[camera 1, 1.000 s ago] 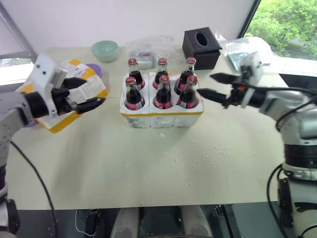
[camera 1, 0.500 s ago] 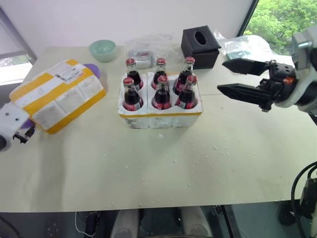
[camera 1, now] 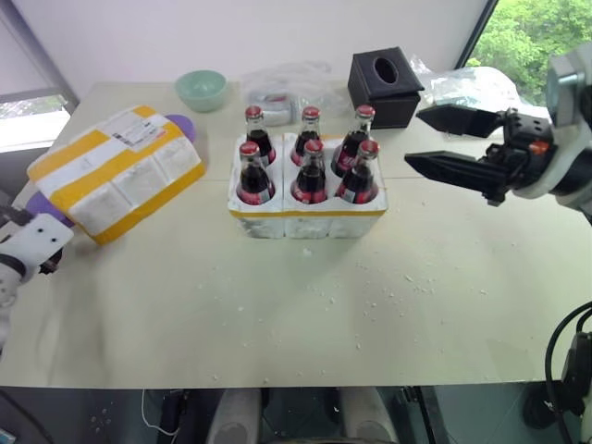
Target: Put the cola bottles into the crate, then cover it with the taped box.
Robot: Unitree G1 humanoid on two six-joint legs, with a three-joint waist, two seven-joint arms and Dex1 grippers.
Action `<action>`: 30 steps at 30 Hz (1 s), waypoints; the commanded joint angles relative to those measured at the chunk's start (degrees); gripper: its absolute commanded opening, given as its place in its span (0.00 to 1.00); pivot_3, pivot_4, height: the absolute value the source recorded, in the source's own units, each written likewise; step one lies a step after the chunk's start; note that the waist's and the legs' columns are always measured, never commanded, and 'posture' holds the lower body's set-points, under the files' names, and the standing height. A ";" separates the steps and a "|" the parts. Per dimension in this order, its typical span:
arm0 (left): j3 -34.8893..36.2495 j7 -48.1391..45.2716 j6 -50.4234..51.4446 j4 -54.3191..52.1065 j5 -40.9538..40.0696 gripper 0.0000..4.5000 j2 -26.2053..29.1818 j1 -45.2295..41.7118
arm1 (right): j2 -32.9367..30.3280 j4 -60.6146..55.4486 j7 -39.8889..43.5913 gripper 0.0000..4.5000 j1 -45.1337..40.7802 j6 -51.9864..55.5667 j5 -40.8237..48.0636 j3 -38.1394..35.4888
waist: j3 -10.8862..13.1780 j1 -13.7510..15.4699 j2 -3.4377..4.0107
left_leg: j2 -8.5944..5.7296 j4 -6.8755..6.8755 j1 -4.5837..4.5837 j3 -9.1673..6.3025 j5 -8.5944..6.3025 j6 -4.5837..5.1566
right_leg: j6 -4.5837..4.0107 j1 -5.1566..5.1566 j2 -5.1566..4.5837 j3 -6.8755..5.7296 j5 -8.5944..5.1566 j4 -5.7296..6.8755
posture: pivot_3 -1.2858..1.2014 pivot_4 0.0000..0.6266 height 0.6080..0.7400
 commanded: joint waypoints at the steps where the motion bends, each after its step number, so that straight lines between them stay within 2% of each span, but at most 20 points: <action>1: -2.90 4.51 -4.99 6.72 3.47 1.00 -0.18 -5.09 | -1.63 -1.67 -0.38 0.99 -1.76 -0.98 1.24 -1.53 | 0.00 -0.01 0.00 | 0.00 0.00 0.01 0.02 0.00 0.00 | 0.03 0.00 0.00 0.01 0.02 0.02 | 0.52 0.24 0.98; 11: -9.47 8.12 -10.95 21.23 6.77 1.00 -1.41 -15.19 | -3.24 -2.76 -0.93 0.99 -0.95 -1.23 2.09 -2.29 | -0.01 -0.13 -0.02 | 0.00 0.02 0.03 0.03 0.01 0.01 | 0.07 -0.03 0.04 0.00 0.04 0.18 | 0.52 0.24 0.98; 14: -9.67 7.66 -11.85 23.46 5.97 0.81 -1.69 -16.46 | -3.46 -2.90 -1.06 1.00 -0.47 -1.33 1.96 -2.50 | -0.01 -0.13 -0.02 | 0.00 0.03 0.04 0.03 0.01 0.01 | 0.07 -0.03 0.04 0.01 0.04 0.20 | 0.52 0.24 0.98; 15: -9.79 7.56 -12.11 23.94 5.85 0.69 -1.70 -16.81 | -3.54 -2.93 -1.08 1.00 -0.34 -1.37 1.90 -2.52 | -0.01 -0.12 -0.02 | 0.00 0.03 0.04 0.03 0.01 0.01 | 0.07 -0.03 0.04 0.01 0.04 0.19 | 0.52 0.24 0.98; 16: -9.94 7.55 -12.29 24.33 5.85 0.61 -1.68 -17.12 | -3.61 -2.95 -1.09 1.00 -0.25 -1.41 1.89 -2.53 | -0.02 -0.08 -0.03 | 0.00 0.03 0.04 0.03 0.01 0.00 | 0.07 -0.03 0.04 0.01 0.04 0.20 | 0.52 0.24 0.98; 18: -10.25 7.63 -12.45 24.94 5.96 0.37 -1.64 -17.84 | -3.75 -2.97 -1.04 1.00 -0.03 -1.48 1.92 -2.60 | -0.02 -0.05 -0.02 | 0.00 0.04 0.04 0.03 0.01 0.00 | 0.07 -0.03 0.04 0.01 0.04 0.23 | 0.52 0.24 0.98; 20: -10.50 7.77 -12.13 25.27 6.16 0.19 -1.57 -18.50 | -4.01 -2.90 -0.86 1.00 0.41 -1.66 1.66 -2.72 | -0.03 0.00 -0.01 | 0.00 0.06 0.05 0.03 0.01 0.00 | 0.07 -0.03 0.04 0.01 0.04 0.26 | 0.52 0.24 0.98; 30: -9.01 6.36 -11.81 22.36 4.90 0.19 1.45 -21.40 | -7.12 -1.25 1.96 1.00 3.71 -0.99 2.80 -3.75 | -0.05 0.06 -0.05 | 0.00 0.07 0.05 0.03 0.01 0.00 | 0.07 -0.02 0.04 0.01 0.04 0.27 | 0.52 0.24 0.98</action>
